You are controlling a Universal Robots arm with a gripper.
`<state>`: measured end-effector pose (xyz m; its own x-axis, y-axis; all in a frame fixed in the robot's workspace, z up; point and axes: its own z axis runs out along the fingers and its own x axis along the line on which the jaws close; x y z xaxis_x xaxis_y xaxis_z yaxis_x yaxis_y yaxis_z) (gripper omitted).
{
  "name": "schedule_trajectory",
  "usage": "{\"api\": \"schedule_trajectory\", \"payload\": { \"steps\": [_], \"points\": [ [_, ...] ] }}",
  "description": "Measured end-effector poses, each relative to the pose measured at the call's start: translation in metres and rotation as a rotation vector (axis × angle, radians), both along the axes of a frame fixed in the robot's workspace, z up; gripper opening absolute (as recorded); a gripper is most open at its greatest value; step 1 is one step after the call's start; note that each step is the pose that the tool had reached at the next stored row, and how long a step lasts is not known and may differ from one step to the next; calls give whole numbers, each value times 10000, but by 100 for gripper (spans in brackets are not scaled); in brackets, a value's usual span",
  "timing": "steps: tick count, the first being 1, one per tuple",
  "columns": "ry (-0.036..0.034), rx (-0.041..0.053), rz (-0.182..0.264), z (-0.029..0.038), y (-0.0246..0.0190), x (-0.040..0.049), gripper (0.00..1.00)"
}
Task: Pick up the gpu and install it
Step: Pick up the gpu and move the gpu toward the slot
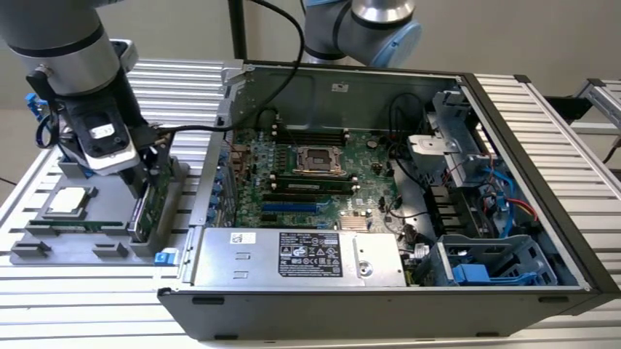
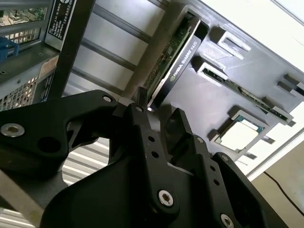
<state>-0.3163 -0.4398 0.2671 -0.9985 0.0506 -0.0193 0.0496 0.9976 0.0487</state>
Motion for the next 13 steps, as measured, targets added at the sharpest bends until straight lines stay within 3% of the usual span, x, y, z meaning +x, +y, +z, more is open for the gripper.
{"api": "schedule_trajectory", "payload": {
  "steps": [13],
  "points": [
    [0,0,0,-232,0,4,100]
  ]
}}
